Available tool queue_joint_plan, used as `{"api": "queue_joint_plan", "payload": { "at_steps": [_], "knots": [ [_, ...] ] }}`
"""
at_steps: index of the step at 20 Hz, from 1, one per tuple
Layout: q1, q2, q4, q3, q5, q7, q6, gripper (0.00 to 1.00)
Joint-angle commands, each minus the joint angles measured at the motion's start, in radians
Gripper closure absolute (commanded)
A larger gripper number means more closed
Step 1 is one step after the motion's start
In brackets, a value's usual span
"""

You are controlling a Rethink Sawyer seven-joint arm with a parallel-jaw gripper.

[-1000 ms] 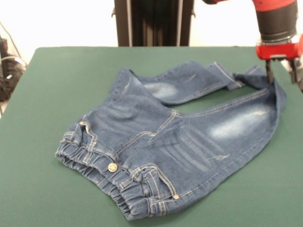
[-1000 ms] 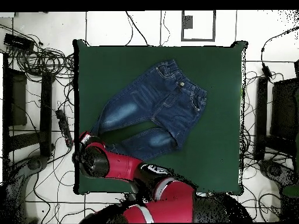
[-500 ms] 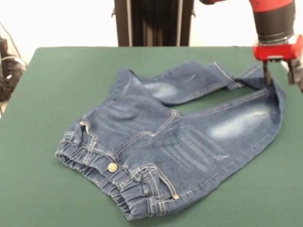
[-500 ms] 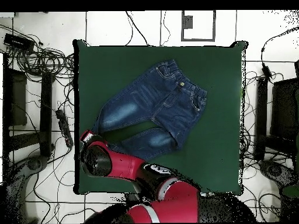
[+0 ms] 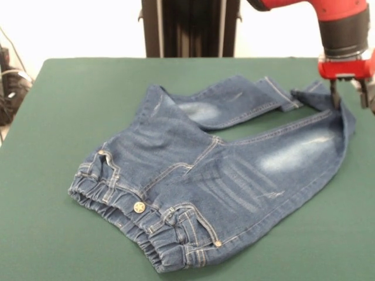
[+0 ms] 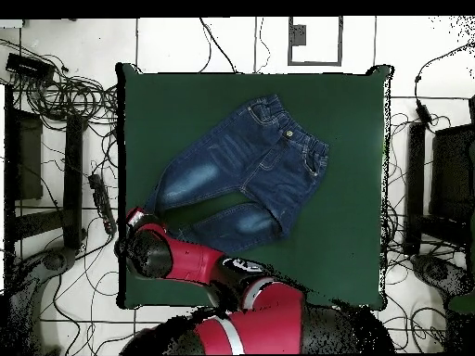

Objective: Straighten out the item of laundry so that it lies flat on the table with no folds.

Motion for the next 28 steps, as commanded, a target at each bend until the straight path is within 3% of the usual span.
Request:
{"api": "queue_joint_plan", "payload": {
  "at_steps": [1,7,8,22,26,28],
  "knots": [
    [0.042,0.058,-0.116,0.010,0.108,0.276,-0.049,0.00],
    [0.054,0.057,-0.127,-0.008,0.122,0.273,-0.054,0.00],
    [0.063,0.054,-0.129,-0.019,0.129,0.271,-0.058,1.00],
    [0.067,0.010,-0.101,-0.034,0.154,0.271,-0.020,1.00],
    [0.155,-0.018,-0.115,-0.073,0.298,0.303,-0.008,1.00],
    [0.245,-0.028,-0.141,-0.128,0.443,0.291,0.007,1.00]
  ]
}}
